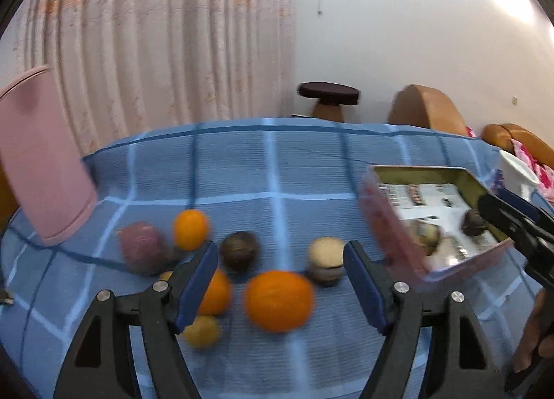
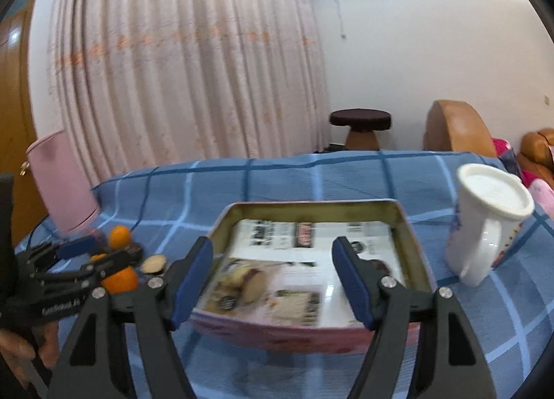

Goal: Organize fruits
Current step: 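Move the right tool to the large orange and grasp it, then grasp the small yellow fruit with the left tool while the right tool lifts the orange, then lower the orange and yellow fruit into the pink tin and open both tools, then move the right tool back to the pile and grasp the round cake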

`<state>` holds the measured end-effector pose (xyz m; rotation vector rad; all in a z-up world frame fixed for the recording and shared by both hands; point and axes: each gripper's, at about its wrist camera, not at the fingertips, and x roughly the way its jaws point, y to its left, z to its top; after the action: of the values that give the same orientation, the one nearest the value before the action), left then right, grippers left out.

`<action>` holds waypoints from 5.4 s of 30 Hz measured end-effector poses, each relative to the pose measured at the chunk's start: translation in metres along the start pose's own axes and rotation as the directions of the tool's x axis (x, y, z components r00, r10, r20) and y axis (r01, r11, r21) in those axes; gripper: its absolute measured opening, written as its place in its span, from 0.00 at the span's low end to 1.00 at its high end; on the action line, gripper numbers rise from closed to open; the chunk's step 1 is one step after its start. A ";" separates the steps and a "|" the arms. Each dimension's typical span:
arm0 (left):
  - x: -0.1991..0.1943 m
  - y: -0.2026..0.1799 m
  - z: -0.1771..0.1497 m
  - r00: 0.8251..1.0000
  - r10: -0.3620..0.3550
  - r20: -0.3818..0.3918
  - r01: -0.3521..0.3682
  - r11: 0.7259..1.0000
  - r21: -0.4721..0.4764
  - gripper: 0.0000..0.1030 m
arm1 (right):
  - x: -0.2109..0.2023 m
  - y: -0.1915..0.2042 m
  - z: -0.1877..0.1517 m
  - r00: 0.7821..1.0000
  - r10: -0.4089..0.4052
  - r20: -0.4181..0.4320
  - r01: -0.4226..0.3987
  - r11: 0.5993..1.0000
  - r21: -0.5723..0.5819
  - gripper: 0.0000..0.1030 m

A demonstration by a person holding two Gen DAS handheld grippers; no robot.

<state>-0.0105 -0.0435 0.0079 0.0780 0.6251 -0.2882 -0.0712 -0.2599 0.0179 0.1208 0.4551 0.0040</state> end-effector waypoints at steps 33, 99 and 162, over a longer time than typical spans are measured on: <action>-0.014 0.090 -0.026 0.979 -0.149 -0.138 0.155 0.987 0.035 0.74 | 0.090 0.147 -0.033 0.892 0.191 -0.409 -0.220 0.975 -0.025 0.49; 0.053 -0.152 0.032 0.969 -0.242 -0.057 0.247 0.959 0.139 0.27 | 0.036 -0.089 0.009 0.976 -0.132 -0.172 0.155 0.980 0.125 0.49; 0.005 0.133 -0.005 0.982 0.176 -0.074 -0.185 0.973 -0.141 0.77 | 0.084 0.141 -0.014 0.970 -0.040 -0.242 -0.029 0.961 -0.274 0.59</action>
<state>0.0291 0.0834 -0.0009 0.0015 0.6933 -0.0635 0.0016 -0.1155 -0.0153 -0.1575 0.6977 0.0773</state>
